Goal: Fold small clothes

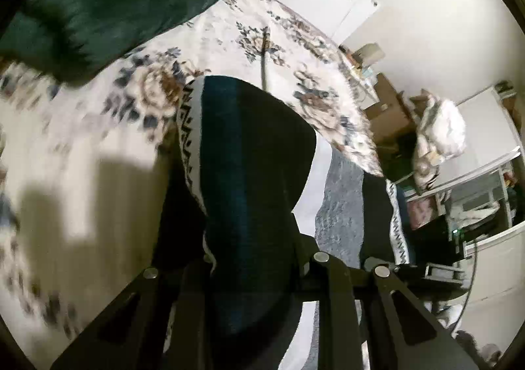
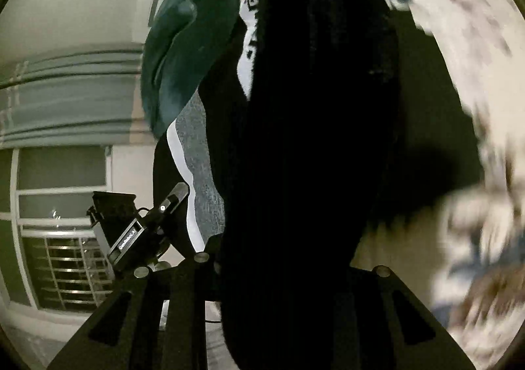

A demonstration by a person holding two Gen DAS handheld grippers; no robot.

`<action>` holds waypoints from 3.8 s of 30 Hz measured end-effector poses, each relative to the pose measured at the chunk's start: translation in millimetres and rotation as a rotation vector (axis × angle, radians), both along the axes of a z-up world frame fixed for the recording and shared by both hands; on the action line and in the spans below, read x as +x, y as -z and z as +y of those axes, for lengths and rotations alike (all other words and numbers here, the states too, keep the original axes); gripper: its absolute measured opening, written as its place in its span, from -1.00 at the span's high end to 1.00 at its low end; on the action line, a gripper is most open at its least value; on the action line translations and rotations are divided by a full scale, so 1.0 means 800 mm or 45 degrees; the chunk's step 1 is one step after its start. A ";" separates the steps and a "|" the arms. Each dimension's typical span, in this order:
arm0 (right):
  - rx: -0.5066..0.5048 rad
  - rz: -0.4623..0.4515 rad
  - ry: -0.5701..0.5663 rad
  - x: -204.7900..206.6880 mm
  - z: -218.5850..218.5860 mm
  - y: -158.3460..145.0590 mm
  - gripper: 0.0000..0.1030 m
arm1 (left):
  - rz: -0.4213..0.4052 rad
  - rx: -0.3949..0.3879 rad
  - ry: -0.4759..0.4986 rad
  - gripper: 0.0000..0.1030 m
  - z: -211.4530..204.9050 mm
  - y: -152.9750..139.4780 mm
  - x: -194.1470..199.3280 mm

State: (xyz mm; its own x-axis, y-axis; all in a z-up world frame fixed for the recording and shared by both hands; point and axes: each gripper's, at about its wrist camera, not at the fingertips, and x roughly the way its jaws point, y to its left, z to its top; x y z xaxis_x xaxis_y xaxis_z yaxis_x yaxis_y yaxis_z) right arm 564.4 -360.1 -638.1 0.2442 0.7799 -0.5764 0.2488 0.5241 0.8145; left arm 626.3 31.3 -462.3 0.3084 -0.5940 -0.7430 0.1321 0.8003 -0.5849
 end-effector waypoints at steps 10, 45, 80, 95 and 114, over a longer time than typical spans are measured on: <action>-0.159 0.098 -0.016 0.094 -0.007 0.055 0.42 | 0.065 0.261 0.129 0.41 -0.040 0.073 0.081; -1.515 -0.277 0.152 -0.251 0.092 -0.387 -1.00 | -0.336 0.720 -0.144 -1.00 -0.055 -0.259 -0.231; -1.508 -0.722 0.311 -0.620 0.170 -0.769 -1.00 | -0.658 0.691 -0.252 -1.00 -0.040 -0.541 -0.536; -1.495 -0.737 0.302 -0.625 0.165 -0.778 -1.00 | -0.676 0.678 -0.279 -1.00 -0.032 -0.562 -0.558; -1.481 -0.748 0.293 -0.623 0.166 -0.785 -1.00 | -0.686 0.682 -0.280 -1.00 -0.035 -0.565 -0.560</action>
